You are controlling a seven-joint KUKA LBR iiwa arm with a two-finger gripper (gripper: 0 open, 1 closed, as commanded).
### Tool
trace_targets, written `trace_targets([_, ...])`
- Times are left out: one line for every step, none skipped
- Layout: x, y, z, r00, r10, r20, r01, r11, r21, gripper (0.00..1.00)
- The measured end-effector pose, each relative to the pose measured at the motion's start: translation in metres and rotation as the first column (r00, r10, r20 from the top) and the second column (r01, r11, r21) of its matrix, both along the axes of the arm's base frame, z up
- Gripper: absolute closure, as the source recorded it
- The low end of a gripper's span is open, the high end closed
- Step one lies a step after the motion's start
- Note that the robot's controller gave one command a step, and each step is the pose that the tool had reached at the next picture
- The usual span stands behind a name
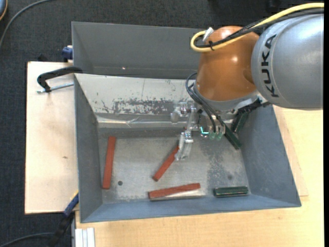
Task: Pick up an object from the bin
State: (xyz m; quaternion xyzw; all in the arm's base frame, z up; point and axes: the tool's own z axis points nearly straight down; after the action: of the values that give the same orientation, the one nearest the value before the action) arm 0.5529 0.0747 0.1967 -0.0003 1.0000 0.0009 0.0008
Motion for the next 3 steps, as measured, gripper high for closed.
trace_targets([0.005, 0.0, -0.128, 0.751, 0.661, -0.004, -0.661, 0.751, 0.002, 0.0])
trace_targets([0.0, -0.011, -0.094, 0.73, 0.683, 0.005, -0.683, 0.73, -0.005, 0.0])
trace_targets([0.003, -0.038, -0.092, 0.786, 0.618, 0.004, -0.618, 0.786, -0.003, 0.0])
